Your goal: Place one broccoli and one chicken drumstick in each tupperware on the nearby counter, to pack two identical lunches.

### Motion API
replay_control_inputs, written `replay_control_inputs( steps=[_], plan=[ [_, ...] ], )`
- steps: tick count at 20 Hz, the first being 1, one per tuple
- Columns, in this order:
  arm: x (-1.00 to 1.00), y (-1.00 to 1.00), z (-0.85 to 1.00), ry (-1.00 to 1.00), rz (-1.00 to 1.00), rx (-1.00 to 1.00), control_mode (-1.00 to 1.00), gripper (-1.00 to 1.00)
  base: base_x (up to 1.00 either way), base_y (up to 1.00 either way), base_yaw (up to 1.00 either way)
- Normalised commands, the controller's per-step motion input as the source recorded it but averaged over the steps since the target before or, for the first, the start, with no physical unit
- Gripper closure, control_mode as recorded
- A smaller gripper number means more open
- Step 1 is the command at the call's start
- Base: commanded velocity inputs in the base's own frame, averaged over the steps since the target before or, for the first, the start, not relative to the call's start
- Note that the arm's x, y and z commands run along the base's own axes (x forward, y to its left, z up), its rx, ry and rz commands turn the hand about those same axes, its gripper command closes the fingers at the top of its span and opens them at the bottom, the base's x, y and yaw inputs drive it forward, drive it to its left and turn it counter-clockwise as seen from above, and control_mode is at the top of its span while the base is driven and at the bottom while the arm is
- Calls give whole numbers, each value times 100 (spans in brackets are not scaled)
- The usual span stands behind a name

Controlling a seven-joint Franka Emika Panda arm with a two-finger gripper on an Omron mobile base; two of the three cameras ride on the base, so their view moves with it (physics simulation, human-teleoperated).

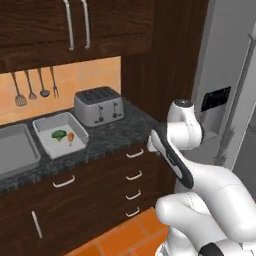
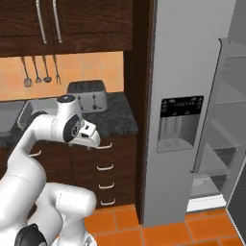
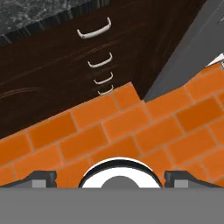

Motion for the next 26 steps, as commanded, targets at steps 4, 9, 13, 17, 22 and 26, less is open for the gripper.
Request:
replay_control_inputs(
  steps=[4,9,13,17,22,26],
  plan=[
    [0,0,0,0,0,0,100,-100,100,-100,-3],
    [0,0,0,0,0,0,100,-100,41,-100,9],
    [0,0,0,0,0,0,100,-100,-6,-100,-6],
    [0,0,0,0,0,0,100,-100,7,-100,-4],
    [0,0,0,0,0,0,100,-100,38,-100,5],
    [0,0,0,0,0,0,100,-100,51,-72,20]
  ],
)
